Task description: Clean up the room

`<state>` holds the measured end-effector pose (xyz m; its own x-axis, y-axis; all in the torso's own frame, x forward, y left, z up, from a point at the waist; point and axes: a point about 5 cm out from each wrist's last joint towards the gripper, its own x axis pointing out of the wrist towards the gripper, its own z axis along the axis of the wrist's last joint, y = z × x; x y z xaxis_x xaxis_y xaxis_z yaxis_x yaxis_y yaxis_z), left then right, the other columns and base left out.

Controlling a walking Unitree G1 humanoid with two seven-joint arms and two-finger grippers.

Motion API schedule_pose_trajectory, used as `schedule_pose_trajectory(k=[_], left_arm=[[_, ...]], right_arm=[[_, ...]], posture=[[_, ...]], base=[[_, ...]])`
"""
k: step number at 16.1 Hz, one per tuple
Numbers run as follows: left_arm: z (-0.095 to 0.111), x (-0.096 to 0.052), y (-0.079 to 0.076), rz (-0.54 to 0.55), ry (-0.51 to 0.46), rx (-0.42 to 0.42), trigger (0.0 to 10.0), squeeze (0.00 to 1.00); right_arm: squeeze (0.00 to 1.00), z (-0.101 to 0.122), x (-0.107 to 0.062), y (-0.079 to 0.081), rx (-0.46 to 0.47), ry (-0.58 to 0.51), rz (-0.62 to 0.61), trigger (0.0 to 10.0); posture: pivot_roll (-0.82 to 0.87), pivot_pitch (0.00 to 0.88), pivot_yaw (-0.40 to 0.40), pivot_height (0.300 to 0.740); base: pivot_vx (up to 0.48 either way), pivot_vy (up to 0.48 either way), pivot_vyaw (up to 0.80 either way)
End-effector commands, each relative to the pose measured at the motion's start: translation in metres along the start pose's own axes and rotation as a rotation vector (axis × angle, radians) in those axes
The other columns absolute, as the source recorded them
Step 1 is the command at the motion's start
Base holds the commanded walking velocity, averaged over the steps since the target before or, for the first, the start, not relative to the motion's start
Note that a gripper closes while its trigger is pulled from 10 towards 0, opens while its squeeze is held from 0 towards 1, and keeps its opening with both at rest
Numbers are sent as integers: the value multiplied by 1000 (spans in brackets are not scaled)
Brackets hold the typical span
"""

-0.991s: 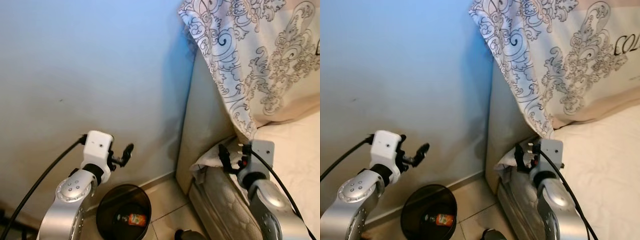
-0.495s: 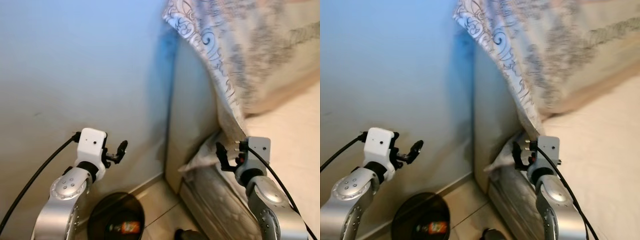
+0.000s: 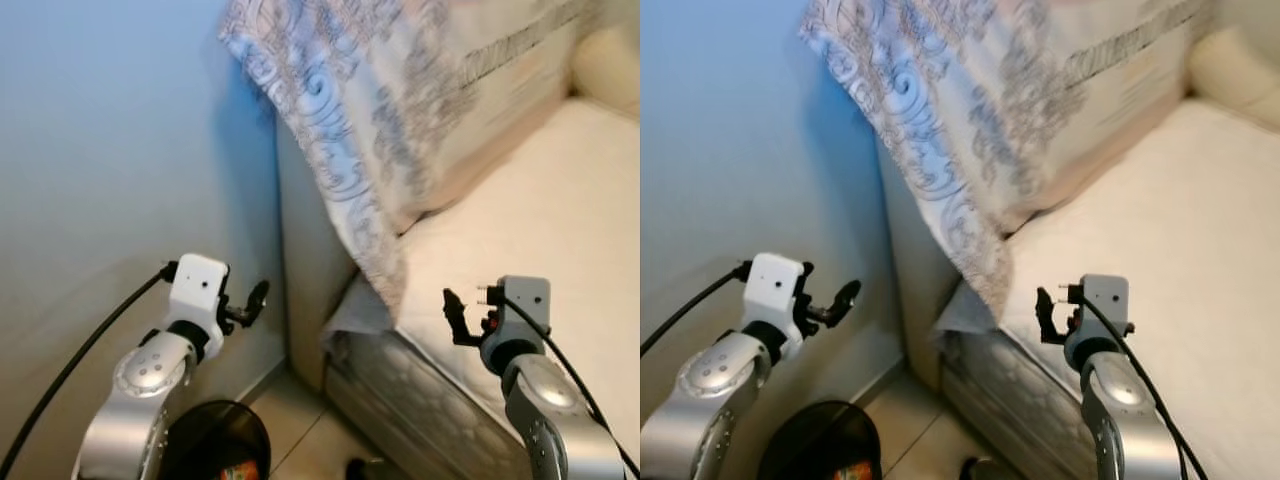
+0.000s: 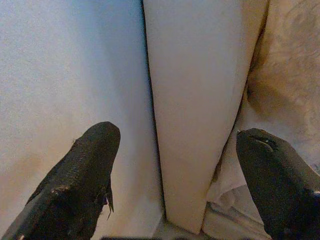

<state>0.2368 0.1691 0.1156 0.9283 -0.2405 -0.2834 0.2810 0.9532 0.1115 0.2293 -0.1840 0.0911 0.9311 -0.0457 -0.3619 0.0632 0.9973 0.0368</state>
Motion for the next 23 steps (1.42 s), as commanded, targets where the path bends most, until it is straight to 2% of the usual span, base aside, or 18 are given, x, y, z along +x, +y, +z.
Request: schedule_pose_trajectory(k=[1,6,10,22,23], left_arm=[[-3,0,1,6,13,7,10000,0],[-3,2,-1,-20,-8,27,10000,0],[-2,3,1,-22,-18,37,10000,0],[-6,5,1,-30,-25,63,10000,0],[-6,6,1,-20,-23,39,10000,0]], right_arm=[[0,-1,-1,4,3,10,12,10000],[0,-1,-3,5,-2,11,15,10000],[0,2,-1,6,-14,-2,9,10000],[0,3,1,2,-54,-20,-42,10000],[0,2,2,2,-68,-16,-48,10000]], posture=[[-60,0,21,740],[-75,0,26,740],[-77,0,28,740],[-81,0,36,740],[-81,0,36,740]], base=[[0,0,-781],[0,0,-781],[0,-352,-780],[0,-365,0],[0,0,-456]])
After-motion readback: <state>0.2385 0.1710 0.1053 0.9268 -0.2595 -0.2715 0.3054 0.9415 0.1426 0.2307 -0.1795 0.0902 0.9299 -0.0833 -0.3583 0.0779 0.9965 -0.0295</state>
